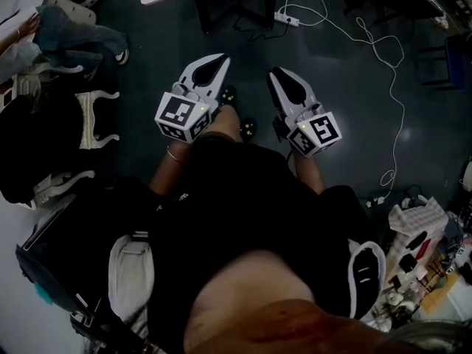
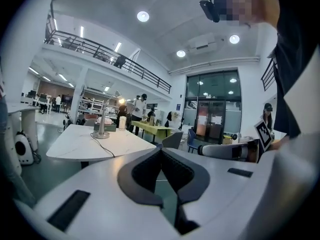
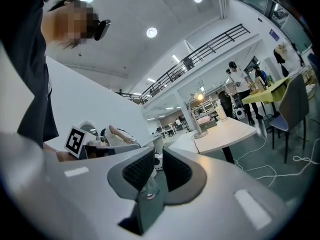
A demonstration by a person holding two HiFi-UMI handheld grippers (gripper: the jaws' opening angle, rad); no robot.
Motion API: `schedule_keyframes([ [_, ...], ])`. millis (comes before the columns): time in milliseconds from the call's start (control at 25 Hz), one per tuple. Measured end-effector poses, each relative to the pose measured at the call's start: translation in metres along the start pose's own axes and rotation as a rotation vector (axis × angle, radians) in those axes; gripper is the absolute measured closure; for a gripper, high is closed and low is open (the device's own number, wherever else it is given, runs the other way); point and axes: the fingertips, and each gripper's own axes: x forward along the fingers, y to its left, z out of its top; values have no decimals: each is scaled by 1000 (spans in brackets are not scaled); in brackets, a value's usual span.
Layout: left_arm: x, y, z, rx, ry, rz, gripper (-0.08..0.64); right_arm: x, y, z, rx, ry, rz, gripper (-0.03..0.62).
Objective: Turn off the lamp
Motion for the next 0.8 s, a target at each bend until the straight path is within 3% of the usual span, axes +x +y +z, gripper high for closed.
schedule_keyframes([
  [800, 46, 41, -16, -37, 38, 13, 554, 40, -48, -7, 14, 62, -8, 554],
])
